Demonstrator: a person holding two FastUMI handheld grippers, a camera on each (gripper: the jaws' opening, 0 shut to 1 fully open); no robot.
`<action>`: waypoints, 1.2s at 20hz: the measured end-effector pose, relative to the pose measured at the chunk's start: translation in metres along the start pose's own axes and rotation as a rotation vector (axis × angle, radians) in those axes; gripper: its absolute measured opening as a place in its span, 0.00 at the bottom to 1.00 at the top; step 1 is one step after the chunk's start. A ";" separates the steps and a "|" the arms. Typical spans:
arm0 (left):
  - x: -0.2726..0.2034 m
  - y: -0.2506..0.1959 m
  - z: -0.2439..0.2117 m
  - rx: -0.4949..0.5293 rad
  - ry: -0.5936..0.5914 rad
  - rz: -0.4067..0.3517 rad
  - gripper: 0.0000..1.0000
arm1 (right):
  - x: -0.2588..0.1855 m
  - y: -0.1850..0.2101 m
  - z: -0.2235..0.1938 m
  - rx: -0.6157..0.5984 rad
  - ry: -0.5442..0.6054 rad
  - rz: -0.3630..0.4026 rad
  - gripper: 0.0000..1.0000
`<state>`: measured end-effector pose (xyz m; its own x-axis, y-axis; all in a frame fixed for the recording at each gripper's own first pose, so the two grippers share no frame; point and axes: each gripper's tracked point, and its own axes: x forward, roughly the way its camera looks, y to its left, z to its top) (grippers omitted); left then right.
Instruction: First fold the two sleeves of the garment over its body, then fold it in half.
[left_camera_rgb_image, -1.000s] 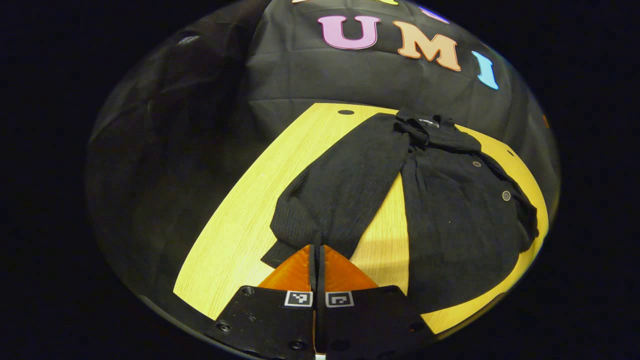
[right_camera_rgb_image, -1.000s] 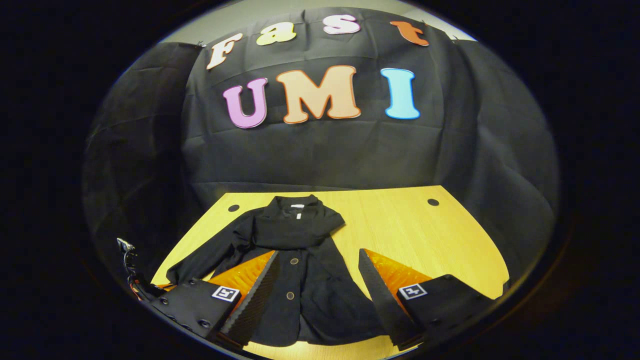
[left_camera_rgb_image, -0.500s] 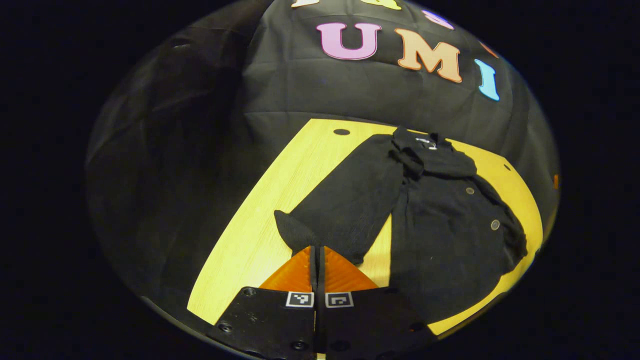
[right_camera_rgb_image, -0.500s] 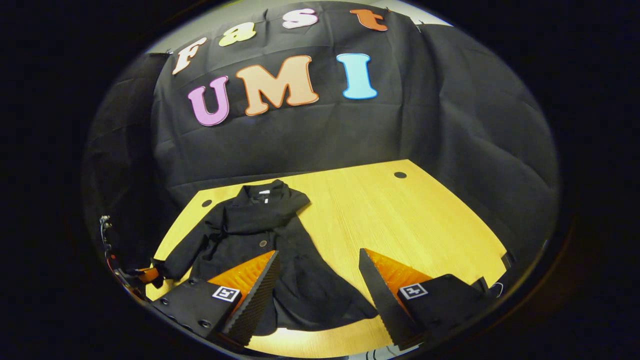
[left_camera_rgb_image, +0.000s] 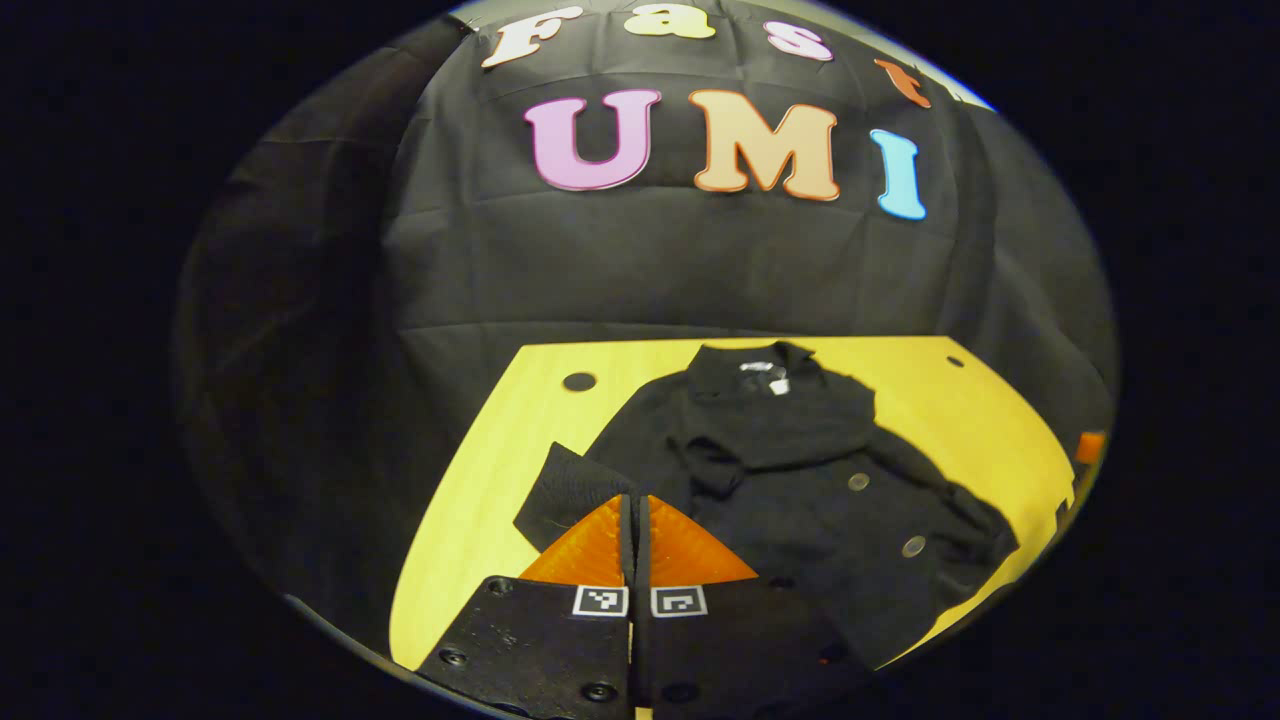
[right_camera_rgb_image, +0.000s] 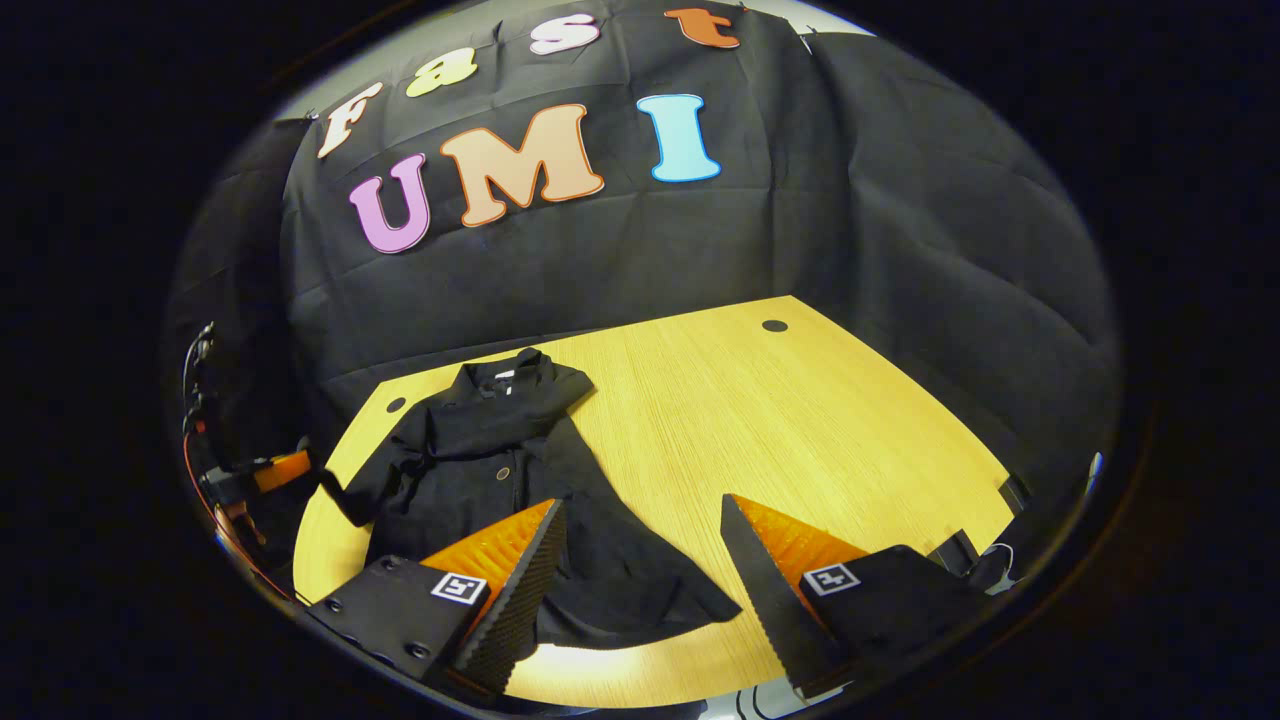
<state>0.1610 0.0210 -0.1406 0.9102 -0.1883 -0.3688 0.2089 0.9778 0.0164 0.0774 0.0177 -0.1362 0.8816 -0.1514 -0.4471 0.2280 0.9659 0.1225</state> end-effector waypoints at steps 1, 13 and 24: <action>0.007 -0.014 0.010 0.002 -0.015 -0.021 0.00 | 0.000 -0.001 -0.003 0.001 0.006 -0.001 0.95; 0.091 -0.162 0.090 0.118 -0.104 -0.243 0.00 | -0.011 -0.010 -0.061 0.044 0.088 -0.023 0.95; 0.154 -0.264 0.097 0.224 -0.100 -0.363 0.00 | -0.002 -0.010 -0.074 0.069 0.129 -0.019 0.96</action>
<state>0.2812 -0.2753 -0.1116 0.7914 -0.5349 -0.2960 0.5840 0.8047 0.1072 0.0432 0.0241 -0.2022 0.8172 -0.1370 -0.5599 0.2758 0.9459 0.1711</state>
